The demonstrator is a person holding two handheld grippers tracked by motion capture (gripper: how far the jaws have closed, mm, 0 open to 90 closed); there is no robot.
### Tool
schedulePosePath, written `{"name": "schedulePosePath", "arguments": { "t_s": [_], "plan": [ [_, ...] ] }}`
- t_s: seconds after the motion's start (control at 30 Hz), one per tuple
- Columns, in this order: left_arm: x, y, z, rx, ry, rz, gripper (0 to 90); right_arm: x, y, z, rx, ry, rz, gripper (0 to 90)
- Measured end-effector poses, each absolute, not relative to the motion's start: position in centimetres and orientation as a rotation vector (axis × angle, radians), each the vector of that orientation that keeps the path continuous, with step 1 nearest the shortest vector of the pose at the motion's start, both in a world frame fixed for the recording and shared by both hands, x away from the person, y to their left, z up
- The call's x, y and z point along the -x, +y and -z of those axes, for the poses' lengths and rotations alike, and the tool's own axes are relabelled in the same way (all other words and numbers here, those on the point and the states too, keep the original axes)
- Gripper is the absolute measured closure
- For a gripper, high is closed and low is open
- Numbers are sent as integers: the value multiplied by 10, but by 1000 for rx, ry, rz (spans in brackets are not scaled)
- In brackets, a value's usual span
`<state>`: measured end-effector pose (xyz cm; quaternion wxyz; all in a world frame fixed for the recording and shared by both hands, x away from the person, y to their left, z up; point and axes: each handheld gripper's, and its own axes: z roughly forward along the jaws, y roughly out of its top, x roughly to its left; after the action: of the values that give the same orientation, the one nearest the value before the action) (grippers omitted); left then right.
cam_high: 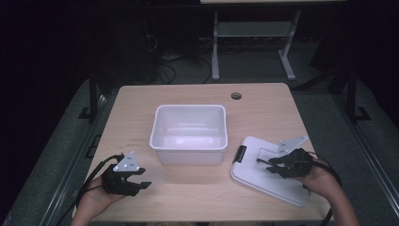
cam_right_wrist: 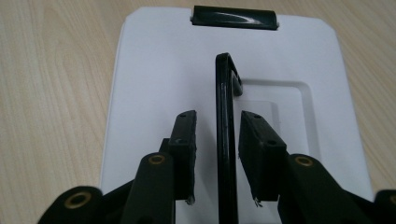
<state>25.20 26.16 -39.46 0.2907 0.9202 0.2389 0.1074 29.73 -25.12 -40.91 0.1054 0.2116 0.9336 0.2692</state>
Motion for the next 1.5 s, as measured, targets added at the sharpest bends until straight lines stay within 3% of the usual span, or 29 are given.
{"name": "schedulePosePath", "arguments": {
  "t_s": [0.63,1.5],
  "plan": [
    [-249,254,404,-2447,617,-297,465,-304,-262,407,-639,2726,-772,823],
    [-248,250,410,-2453,600,-270,454,-312,-271,403,-612,2730,-859,841]
  ]
}}
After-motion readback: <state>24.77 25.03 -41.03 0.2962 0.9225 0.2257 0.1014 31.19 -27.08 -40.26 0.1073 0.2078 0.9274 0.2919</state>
